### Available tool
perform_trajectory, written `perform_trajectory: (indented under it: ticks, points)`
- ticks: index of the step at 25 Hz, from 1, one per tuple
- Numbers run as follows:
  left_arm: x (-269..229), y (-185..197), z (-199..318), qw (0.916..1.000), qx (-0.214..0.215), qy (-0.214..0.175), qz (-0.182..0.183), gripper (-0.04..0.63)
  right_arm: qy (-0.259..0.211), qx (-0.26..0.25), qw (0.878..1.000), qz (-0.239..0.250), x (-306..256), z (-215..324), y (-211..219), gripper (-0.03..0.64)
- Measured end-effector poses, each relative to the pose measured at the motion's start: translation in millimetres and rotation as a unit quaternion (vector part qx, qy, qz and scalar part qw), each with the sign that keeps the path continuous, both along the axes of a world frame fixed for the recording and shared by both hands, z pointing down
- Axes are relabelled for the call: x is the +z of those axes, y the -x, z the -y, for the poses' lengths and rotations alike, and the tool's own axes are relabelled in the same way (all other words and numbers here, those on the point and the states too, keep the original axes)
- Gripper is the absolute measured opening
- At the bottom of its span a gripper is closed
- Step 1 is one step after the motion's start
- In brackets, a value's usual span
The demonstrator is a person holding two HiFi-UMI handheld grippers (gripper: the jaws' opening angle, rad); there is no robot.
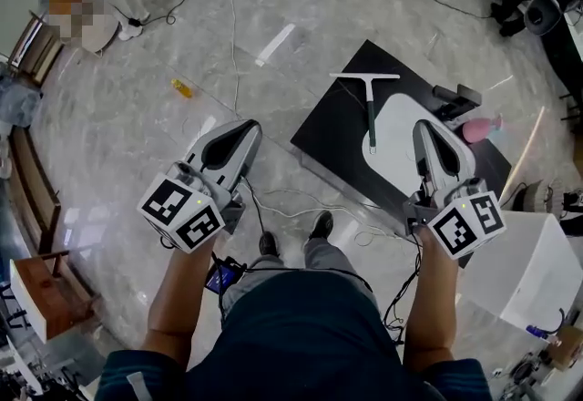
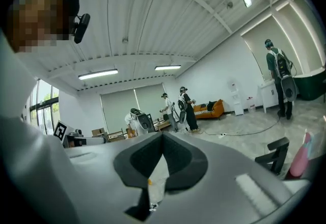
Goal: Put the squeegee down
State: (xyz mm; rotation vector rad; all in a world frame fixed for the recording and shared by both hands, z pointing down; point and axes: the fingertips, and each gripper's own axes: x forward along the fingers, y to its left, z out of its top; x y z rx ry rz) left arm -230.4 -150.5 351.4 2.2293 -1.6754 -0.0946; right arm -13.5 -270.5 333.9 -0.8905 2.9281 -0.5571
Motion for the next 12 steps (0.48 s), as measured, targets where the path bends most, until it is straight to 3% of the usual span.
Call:
perform_trajectory:
  ticks: [8, 12]
  points:
    - [-35, 7, -29, 0.9993, 0.009, -0.035, 0.004, 0.011, -0.068, 0.010, 0.997, -0.030, -49, -50, -11, 0.006]
    - [-40, 12, -43, 0.9991, 0.012, -0.040, 0.004, 0.011, -0.079, 0.020, 0.996, -0.039, -58, -69, -18, 0.006]
